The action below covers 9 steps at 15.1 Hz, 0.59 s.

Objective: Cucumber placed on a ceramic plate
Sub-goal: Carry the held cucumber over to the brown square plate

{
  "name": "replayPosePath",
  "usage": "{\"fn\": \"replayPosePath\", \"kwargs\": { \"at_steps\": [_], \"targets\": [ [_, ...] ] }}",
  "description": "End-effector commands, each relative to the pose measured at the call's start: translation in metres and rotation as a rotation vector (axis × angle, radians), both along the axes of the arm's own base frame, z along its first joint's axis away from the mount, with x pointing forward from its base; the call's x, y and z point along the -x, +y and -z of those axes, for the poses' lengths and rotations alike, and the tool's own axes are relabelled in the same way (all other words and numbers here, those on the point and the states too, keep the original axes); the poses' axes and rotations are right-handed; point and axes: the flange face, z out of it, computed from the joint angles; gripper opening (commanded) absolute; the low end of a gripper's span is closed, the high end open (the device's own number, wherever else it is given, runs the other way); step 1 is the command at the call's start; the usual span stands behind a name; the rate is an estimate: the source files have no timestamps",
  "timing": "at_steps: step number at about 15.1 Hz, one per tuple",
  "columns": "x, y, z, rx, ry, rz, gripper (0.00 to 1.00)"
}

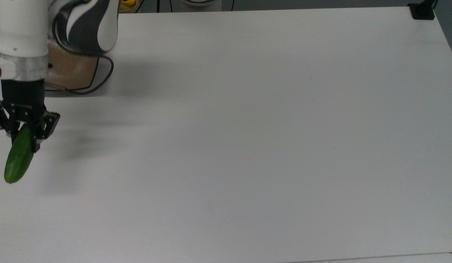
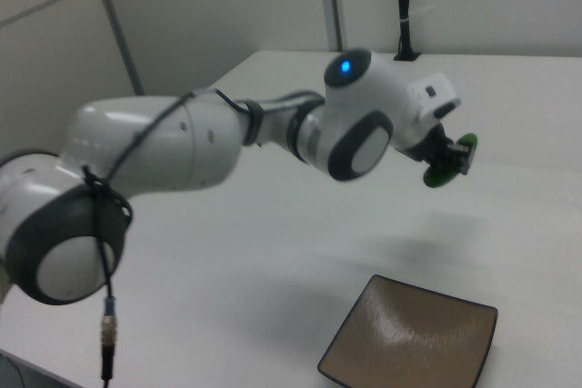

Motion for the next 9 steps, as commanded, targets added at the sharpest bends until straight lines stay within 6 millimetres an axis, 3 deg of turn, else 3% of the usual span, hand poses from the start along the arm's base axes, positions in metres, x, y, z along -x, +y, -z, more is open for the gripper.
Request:
{"fn": "replayPosePath", "kwargs": {
  "at_steps": [1,6,9],
  "targets": [
    [0.04,0.015,-0.051,-0.044,0.163,-0.008,0.23],
    [0.096,0.031,-0.084,-0.09,0.349,-0.028,0.23],
    [0.131,0.029,-0.076,-0.094,0.488,-0.083,0.24]
  ]
}}
